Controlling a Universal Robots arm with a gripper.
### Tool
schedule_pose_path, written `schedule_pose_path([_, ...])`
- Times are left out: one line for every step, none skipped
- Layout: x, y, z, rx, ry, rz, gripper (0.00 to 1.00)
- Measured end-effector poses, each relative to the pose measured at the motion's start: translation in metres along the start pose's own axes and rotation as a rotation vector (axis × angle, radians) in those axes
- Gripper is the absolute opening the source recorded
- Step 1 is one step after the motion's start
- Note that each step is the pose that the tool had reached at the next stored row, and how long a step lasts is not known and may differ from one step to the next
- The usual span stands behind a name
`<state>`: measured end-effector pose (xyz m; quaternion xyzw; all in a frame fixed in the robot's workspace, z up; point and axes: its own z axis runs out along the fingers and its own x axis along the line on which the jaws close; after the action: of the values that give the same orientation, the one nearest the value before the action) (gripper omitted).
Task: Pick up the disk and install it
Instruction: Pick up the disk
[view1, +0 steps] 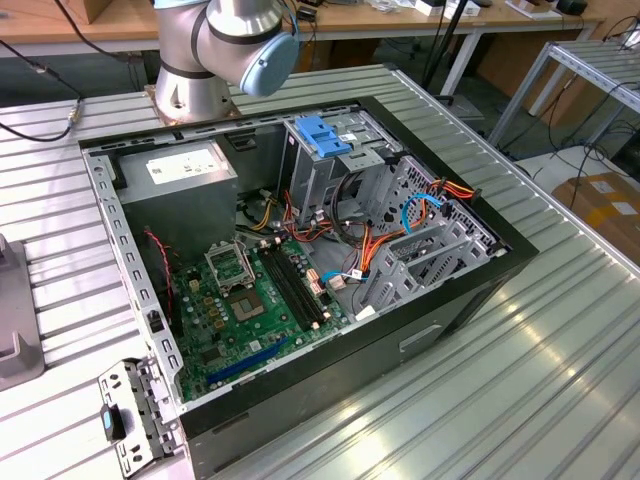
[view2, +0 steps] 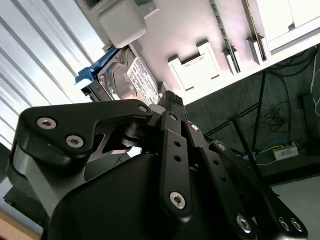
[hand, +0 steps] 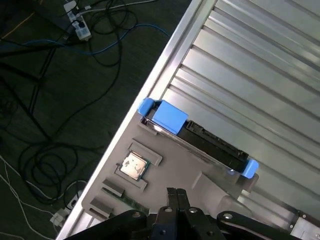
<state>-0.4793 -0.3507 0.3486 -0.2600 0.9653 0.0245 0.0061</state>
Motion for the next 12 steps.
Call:
schedule_pose_path([0.0000,0.0000,0.0000,-0.0003,0.0005,-0.011,0.10])
schedule_pose_path([0.0000,0.0000,0.0000,-0.0005,0.0008,-0.019,0.10])
schedule_pose_path([0.0000,0.0000,0.0000,-0.0007,0.0012,-0.027,0.10])
schedule_pose_path([0.0000,0.0000,0.0000,-0.0008,0.0015,-0.034,0.10])
schedule_pose_path([0.0000,0.0000,0.0000,-0.0012,0.0022,-0.048,0.10])
schedule_pose_path([0.0000,0.0000,0.0000,-0.0014,0.0025,-0.056,0.10])
schedule_pose_path([0.0000,0.0000,0.0000,-0.0016,0.0028,-0.064,0.10])
schedule_pose_path([0.0000,0.0000,0.0000,-0.0018,0.0032,-0.074,0.10])
schedule_pose_path([0.0000,0.0000,0.0000,-0.0020,0.0035,-0.080,0.10])
schedule_pose_path([0.0000,0.0000,0.0000,-0.0022,0.0039,-0.088,0.10])
schedule_pose_path([0.0000,0.0000,0.0000,-0.0023,0.0042,-0.095,0.10])
schedule_pose_path([0.0000,0.0000,0.0000,-0.0025,0.0045,-0.102,0.10])
